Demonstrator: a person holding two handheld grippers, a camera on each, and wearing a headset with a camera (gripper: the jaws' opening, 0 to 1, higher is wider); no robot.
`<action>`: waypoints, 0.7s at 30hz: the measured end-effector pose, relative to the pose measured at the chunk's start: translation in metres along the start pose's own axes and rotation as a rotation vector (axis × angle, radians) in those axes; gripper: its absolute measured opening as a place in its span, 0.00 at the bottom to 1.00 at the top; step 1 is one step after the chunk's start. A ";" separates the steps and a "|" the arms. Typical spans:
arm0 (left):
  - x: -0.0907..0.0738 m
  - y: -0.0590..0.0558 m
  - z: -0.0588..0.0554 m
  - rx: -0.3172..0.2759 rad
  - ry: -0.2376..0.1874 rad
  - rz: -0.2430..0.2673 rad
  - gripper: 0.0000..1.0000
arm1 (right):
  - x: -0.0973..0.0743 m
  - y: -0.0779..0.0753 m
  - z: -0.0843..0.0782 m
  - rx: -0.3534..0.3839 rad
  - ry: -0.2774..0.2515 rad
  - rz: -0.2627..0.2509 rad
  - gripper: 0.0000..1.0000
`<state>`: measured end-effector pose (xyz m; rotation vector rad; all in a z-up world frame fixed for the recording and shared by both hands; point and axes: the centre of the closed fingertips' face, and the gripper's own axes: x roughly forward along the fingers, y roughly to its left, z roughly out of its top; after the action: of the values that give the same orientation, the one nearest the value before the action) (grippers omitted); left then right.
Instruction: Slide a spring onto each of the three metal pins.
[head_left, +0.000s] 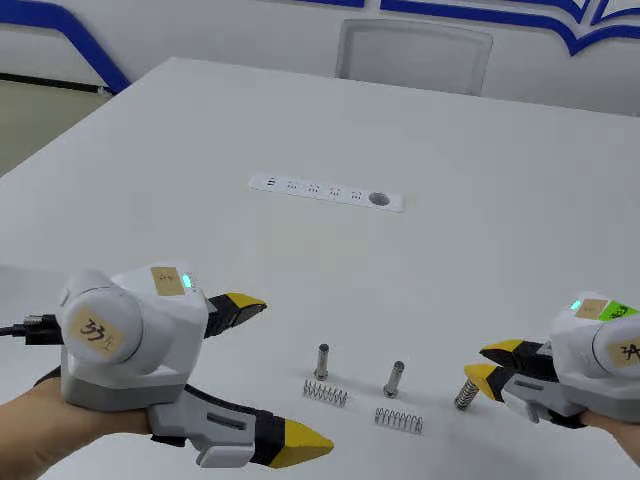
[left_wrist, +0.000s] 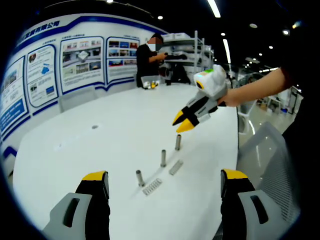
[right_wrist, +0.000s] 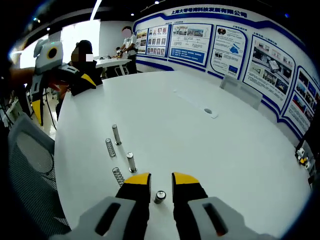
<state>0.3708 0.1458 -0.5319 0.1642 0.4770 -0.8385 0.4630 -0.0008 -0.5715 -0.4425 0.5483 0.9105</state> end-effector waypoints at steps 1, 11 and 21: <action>0.001 0.000 0.000 -0.001 -0.001 -0.002 0.94 | 0.000 0.006 0.006 -0.011 -0.010 0.020 0.17; 0.003 -0.001 -0.001 -0.005 -0.005 -0.010 0.94 | 0.027 0.064 -0.011 -0.084 0.062 0.193 0.18; -0.004 0.001 -0.011 -0.018 0.007 0.002 0.93 | 0.046 0.076 -0.044 -0.079 0.167 0.250 0.19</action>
<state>0.3660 0.1526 -0.5400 0.1514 0.4911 -0.8315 0.4112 0.0436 -0.6432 -0.5329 0.7337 1.1442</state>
